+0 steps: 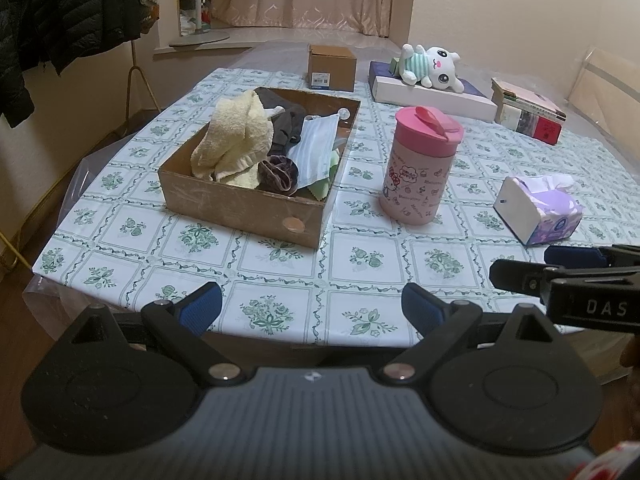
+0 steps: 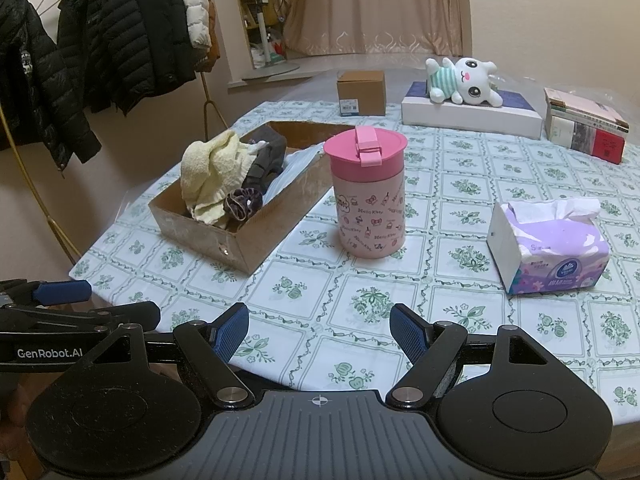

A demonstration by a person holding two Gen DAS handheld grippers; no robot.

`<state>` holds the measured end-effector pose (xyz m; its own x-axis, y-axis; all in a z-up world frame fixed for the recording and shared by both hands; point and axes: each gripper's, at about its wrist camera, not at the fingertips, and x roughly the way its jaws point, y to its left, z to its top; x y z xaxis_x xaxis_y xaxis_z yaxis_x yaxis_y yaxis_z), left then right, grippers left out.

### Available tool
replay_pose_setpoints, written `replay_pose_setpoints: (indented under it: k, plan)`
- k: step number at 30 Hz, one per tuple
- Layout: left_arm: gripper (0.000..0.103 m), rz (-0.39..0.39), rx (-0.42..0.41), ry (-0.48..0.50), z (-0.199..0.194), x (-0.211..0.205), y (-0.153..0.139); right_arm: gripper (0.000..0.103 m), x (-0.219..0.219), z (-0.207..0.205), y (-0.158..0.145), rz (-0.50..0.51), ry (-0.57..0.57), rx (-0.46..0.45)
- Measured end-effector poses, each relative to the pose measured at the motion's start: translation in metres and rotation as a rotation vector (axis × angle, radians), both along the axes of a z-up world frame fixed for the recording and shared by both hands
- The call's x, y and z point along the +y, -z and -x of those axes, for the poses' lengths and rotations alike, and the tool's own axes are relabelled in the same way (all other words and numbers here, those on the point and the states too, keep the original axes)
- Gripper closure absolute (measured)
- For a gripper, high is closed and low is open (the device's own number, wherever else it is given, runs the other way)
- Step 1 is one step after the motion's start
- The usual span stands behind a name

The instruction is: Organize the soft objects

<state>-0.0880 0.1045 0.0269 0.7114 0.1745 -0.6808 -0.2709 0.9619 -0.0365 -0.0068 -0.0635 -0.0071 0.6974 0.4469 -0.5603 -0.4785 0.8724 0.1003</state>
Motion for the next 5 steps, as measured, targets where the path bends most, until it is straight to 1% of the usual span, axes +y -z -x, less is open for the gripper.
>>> replay_pose_setpoints:
  k: [5]
  plan:
    - [0.007,-0.001,-0.007,-0.014,0.0008,-0.0016,-0.0009,0.026,0.001,0.0015,0.0,-0.003,0.002,-0.002]
